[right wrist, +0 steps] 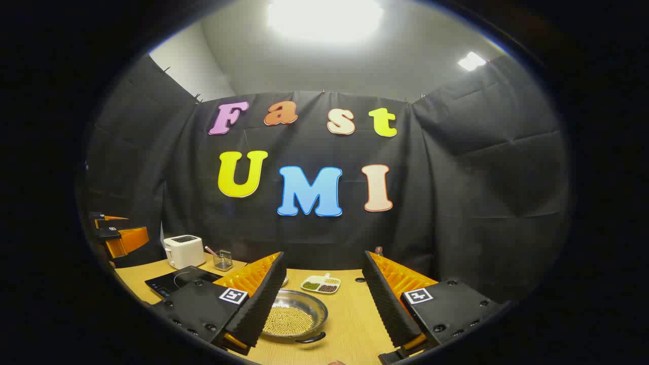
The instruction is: First push the handle of the pot to place it horizontally, then grasp the pot with both hands and set it on the induction cooktop.
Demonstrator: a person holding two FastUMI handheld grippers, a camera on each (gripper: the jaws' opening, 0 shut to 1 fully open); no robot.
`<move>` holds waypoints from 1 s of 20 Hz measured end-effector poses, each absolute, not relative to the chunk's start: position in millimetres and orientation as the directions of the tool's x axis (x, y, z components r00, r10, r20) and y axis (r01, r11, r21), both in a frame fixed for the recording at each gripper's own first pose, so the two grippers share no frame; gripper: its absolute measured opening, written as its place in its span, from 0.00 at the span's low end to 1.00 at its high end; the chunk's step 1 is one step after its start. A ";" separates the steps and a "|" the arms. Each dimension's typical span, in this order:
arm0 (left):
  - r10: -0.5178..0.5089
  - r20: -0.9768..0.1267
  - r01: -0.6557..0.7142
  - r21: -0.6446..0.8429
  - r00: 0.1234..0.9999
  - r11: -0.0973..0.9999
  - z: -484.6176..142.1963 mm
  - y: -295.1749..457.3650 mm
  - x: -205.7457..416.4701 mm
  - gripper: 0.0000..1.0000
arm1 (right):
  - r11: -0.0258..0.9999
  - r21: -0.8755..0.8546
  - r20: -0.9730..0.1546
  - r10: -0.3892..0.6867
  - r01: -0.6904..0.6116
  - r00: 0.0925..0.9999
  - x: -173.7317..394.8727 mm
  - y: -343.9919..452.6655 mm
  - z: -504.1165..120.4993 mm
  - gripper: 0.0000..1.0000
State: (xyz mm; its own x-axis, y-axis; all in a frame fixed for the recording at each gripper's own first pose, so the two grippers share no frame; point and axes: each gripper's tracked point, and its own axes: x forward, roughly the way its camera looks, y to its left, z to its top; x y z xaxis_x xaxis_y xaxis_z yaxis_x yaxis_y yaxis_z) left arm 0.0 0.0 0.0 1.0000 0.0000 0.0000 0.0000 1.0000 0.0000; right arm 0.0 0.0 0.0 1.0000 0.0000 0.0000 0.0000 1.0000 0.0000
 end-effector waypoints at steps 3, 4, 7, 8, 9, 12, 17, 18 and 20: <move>0.005 0.015 -0.005 0.013 1.000 1.000 5.5 4.1 0.5 0.89 | 1.000 0.001 -0.002 0.001 -0.001 1.000 1.5 0.8 1.5 0.96; 0.009 0.017 -0.009 0.015 1.000 1.000 6.4 6.0 0.0 0.88 | 1.000 0.002 -0.002 0.002 -0.002 1.000 1.5 1.6 0.4 0.96; 0.006 0.011 -0.006 0.005 1.000 1.000 3.9 5.5 -0.4 0.90 | 1.000 0.009 -0.010 0.008 -0.008 1.000 2.5 3.3 -2.1 0.96; 0.007 0.010 -0.007 0.004 1.000 1.000 4.1 6.5 0.6 0.90 | 1.000 0.012 -0.015 0.008 -0.008 1.000 1.8 3.8 -2.8 0.96; 0.009 0.010 -0.009 0.006 1.000 1.000 3.2 7.5 0.0 0.90 | 1.000 0.013 -0.018 0.006 -0.005 1.000 2.1 2.9 -2.7 0.96; 0.012 0.010 -0.012 0.013 1.000 1.000 3.2 8.8 -0.7 0.90 | 1.000 0.013 -0.020 -0.001 0.001 1.000 1.8 0.5 -2.8 0.96; 0.024 0.019 -0.024 0.020 1.000 1.000 6.3 14.0 -1.7 0.90 | 1.000 0.011 -0.027 -0.001 0.001 1.000 1.1 -1.3 -4.8 0.96; 0.026 0.021 -0.027 0.023 0.999 0.999 8.3 14.4 -1.8 0.90 | 1.000 0.012 -0.029 0.003 -0.003 1.000 0.9 -0.6 -5.7 0.96; 0.027 0.024 -0.027 0.025 0.999 0.999 8.2 14.2 -2.4 0.88 | 1.000 0.009 -0.038 0.011 -0.011 0.999 1.9 0.4 -8.0 0.94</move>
